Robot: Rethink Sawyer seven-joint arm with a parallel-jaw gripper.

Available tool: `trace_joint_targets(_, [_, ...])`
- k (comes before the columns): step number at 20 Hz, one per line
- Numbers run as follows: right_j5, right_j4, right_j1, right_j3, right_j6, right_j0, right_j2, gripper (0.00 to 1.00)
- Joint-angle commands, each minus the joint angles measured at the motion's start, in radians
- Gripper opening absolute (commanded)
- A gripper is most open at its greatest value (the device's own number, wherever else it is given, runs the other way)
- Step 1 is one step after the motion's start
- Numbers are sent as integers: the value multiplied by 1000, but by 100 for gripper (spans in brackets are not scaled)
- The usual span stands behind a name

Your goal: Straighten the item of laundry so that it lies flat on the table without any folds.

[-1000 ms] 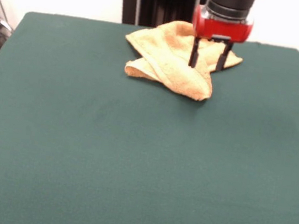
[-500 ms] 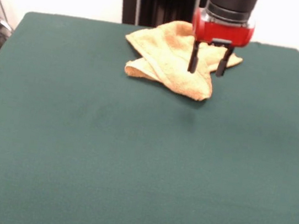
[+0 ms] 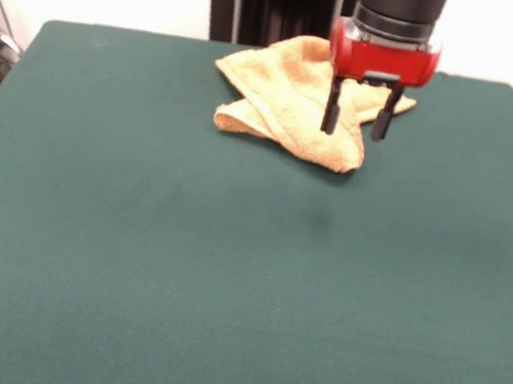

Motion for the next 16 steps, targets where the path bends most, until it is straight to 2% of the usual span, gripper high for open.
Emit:
trace_joint_targets(1, [101,12,57,-4,133,12,64,100])
trace_joint_targets(6, [136,20,23,11,135,11,61,100])
trace_joint_targets(11, [118,9,24,20,134,9,60,100])
trace_joint_targets(16, [105,-6,-25,100,124,4,67,100])
